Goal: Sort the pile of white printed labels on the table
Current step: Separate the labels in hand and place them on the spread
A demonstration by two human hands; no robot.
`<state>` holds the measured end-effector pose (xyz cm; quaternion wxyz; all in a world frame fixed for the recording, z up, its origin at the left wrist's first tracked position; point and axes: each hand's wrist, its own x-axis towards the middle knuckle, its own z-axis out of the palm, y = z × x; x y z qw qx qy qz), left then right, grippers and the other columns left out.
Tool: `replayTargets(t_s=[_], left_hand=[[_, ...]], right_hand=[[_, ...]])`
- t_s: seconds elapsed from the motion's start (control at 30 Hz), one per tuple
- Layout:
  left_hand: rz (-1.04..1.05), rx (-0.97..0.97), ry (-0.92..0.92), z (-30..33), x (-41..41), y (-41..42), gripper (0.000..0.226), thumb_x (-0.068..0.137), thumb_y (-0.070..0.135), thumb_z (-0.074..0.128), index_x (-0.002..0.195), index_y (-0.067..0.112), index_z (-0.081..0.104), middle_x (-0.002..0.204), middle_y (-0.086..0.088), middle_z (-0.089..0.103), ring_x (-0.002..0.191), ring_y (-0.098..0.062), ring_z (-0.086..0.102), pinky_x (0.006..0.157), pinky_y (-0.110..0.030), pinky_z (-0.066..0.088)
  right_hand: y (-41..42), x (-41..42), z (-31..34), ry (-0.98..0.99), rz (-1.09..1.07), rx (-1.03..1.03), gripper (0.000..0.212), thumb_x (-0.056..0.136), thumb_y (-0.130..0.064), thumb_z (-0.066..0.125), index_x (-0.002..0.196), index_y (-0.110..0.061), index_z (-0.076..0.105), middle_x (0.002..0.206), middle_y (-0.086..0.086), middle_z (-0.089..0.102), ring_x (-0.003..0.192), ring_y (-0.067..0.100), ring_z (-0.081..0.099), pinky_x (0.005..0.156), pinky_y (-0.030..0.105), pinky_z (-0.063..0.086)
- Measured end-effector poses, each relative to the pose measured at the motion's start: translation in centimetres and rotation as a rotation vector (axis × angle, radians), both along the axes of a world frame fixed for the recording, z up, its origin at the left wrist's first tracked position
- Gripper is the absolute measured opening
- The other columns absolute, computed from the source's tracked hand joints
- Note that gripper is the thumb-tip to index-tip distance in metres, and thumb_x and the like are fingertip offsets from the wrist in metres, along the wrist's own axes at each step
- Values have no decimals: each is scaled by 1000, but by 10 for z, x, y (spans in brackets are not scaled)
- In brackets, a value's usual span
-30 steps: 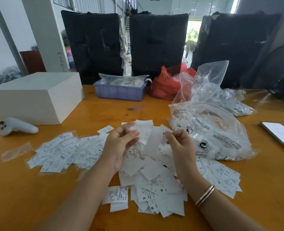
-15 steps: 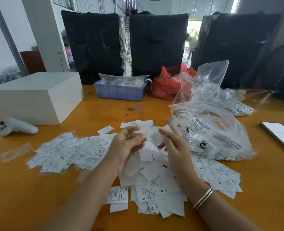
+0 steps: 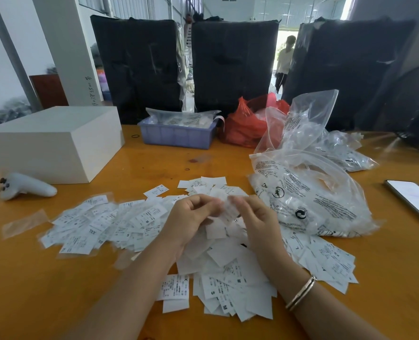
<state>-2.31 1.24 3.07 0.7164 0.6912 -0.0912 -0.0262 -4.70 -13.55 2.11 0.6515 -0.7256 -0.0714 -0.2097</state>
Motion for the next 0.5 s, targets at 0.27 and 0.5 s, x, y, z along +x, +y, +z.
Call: replayTargets(t_s=[0.27,0.5], left_hand=[[8,140,-105,-1,1,0,8,83,31,67,82,25,73,77,10,75,73,0,68,62,-9,49],[7,187,-139,-5,4,1,7,84,31,68,81,26,73,77,10,74,74,-2,68,66,-9,50]], right_hand=[[-12,6,1,15,-66,482,42,86,-4,63,108,-39,61,85,2,60,74,11,64,71,21,54],[-12,7,0,-12,-62,486,45,85,0,64,109,-38,60,100,11,58,77,10,66,73,23,55]])
